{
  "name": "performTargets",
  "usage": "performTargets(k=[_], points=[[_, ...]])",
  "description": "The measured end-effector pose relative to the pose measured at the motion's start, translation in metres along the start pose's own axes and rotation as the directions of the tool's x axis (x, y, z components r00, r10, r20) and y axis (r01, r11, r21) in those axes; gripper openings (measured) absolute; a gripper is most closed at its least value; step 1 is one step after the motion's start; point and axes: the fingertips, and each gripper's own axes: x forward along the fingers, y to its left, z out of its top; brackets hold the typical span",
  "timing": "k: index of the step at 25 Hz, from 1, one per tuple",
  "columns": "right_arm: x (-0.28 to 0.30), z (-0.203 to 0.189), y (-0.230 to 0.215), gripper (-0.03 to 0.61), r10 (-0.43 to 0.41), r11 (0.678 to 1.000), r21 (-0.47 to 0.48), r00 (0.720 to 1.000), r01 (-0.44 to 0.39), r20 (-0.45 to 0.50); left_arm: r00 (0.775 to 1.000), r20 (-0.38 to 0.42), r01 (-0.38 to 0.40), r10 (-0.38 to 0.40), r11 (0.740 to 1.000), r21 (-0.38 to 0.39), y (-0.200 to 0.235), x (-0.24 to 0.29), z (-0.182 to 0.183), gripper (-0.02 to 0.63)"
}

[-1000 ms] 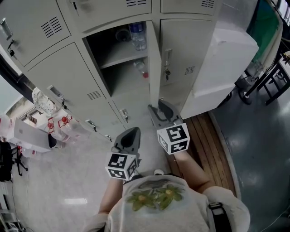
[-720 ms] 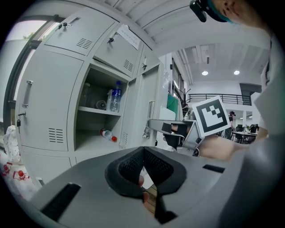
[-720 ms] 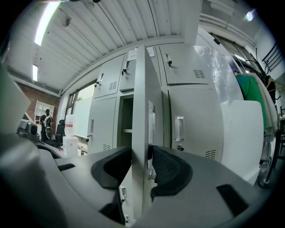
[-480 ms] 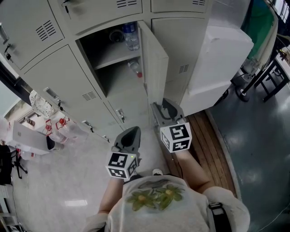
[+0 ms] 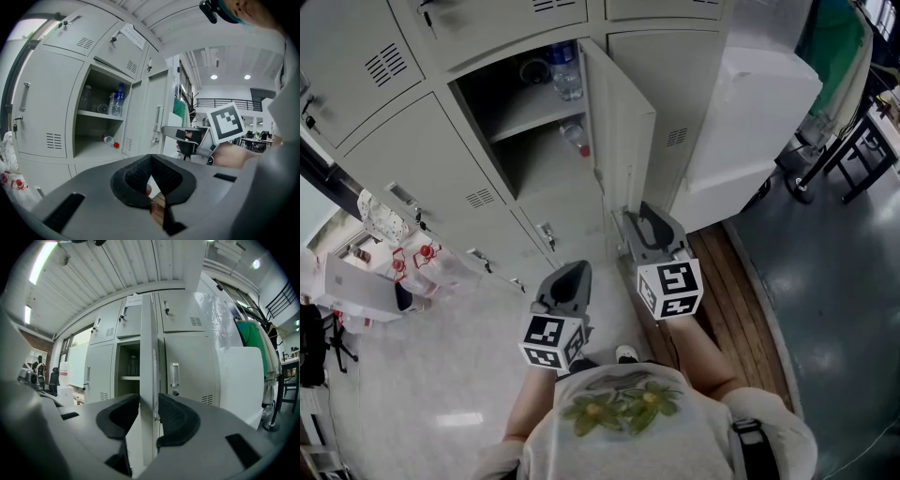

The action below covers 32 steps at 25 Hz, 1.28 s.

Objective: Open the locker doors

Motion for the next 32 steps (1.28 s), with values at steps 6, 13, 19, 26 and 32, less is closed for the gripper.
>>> performTargets(k=[6, 13, 19, 26, 32], points=[[-0.018, 0.001, 0.008, 0.100, 0.010, 0.999, 0.047, 0.999, -0.011, 0.032, 1.000, -0.005, 0.010, -0.010, 1.000, -0.009, 0.002, 0.001, -0.003, 0.029], [-0.028, -0.019, 0.044, 0.037, 0.120, 0.988, 0.100, 0.993, -0.121, 0.018, 1.000, -0.008, 0.011, -0.011, 1.000, -0.029, 0.008, -0.001, -0.005, 0.029], [-0.029, -0.034, 0.081, 0.035, 0.203, 0.976, 0.090, 0.979, -0.200, -0.023, 1.000, -0.018, 0.002, -0.003, 0.999, -0.051, 0.017, -0.006, -0.009, 0.029], [-0.025, -0.048, 0.110, 0.037, 0.266, 0.962, 0.089, 0.961, -0.260, -0.071, 0.999, -0.019, -0.043, 0.042, 0.996, -0.073, 0.037, -0.018, -0.014, 0.029], [-0.016, -0.060, 0.133, 0.036, 0.308, 0.950, 0.096, 0.945, -0.298, -0.106, 0.998, -0.025, -0.062, 0.059, 0.993, -0.097, 0.050, -0.029, -0.023, 0.029]])
